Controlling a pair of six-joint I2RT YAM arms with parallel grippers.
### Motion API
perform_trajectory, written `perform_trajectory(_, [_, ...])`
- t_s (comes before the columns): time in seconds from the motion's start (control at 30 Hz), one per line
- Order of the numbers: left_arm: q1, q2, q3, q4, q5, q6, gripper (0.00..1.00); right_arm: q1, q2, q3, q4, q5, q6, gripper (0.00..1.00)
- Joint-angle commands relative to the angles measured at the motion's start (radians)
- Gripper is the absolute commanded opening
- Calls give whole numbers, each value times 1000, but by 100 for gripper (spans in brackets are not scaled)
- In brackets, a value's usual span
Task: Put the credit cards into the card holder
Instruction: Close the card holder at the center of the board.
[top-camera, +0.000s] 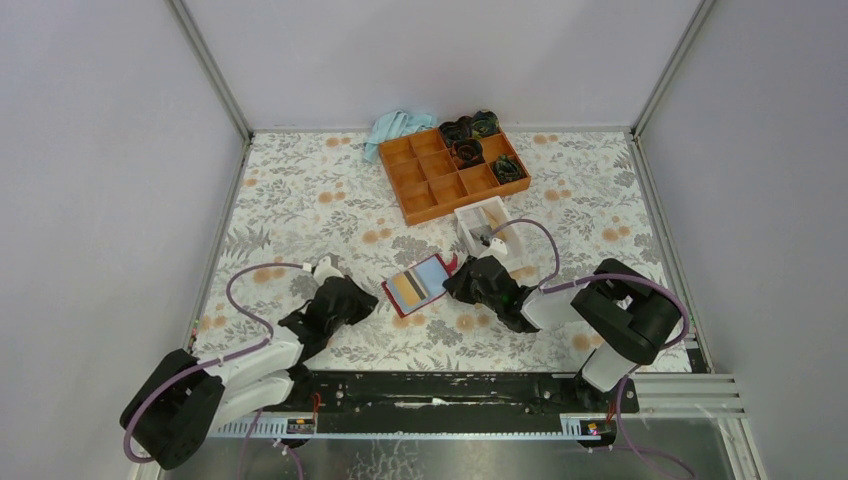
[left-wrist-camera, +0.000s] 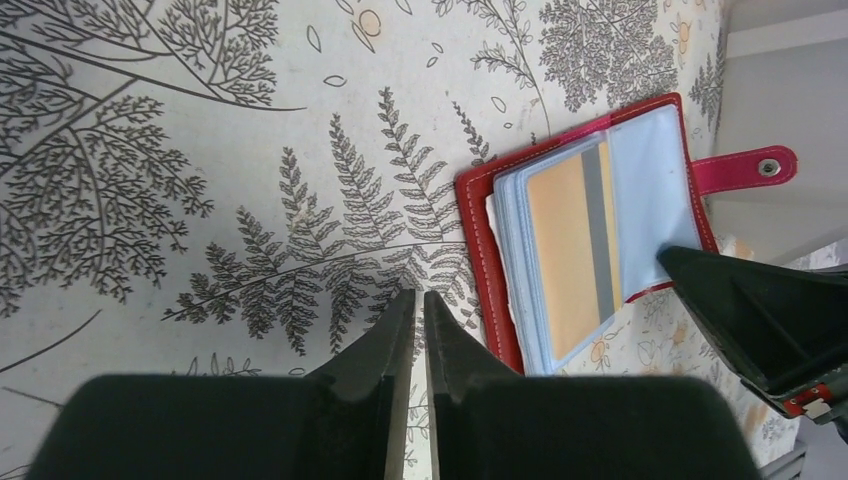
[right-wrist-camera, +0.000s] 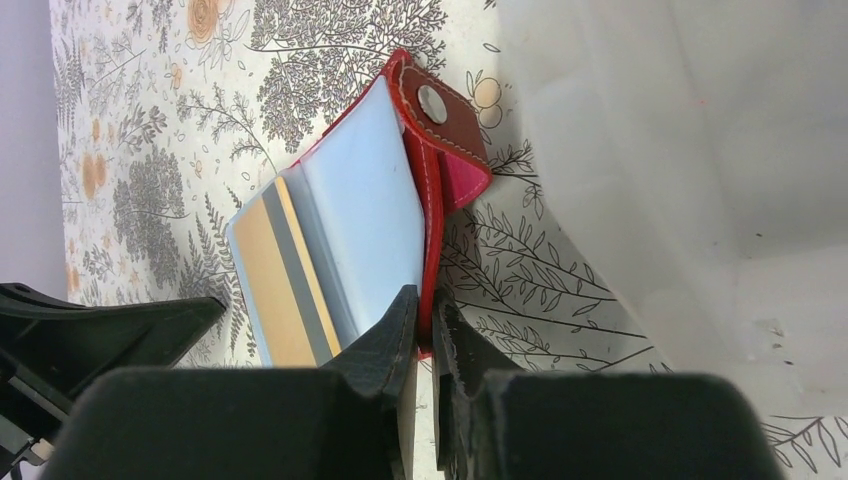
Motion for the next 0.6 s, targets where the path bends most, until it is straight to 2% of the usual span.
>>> perform_trajectory(0.0, [-11, 26, -38, 81, 29, -26, 15, -3, -23, 31, -28, 11, 5, 5])
perform_trajectory(0.13, [-11, 69, -95, 248, 82, -66, 29, -4, -27, 33, -35, -6, 9, 5])
perform_trajectory(0.27, [-22, 130, -76, 276, 93, -55, 39, -3, -39, 33, -48, -10, 14, 6])
perform_trajectory(0.57, [-62, 180, -51, 250, 94, -64, 44, -3, -60, 48, -73, -10, 21, 6])
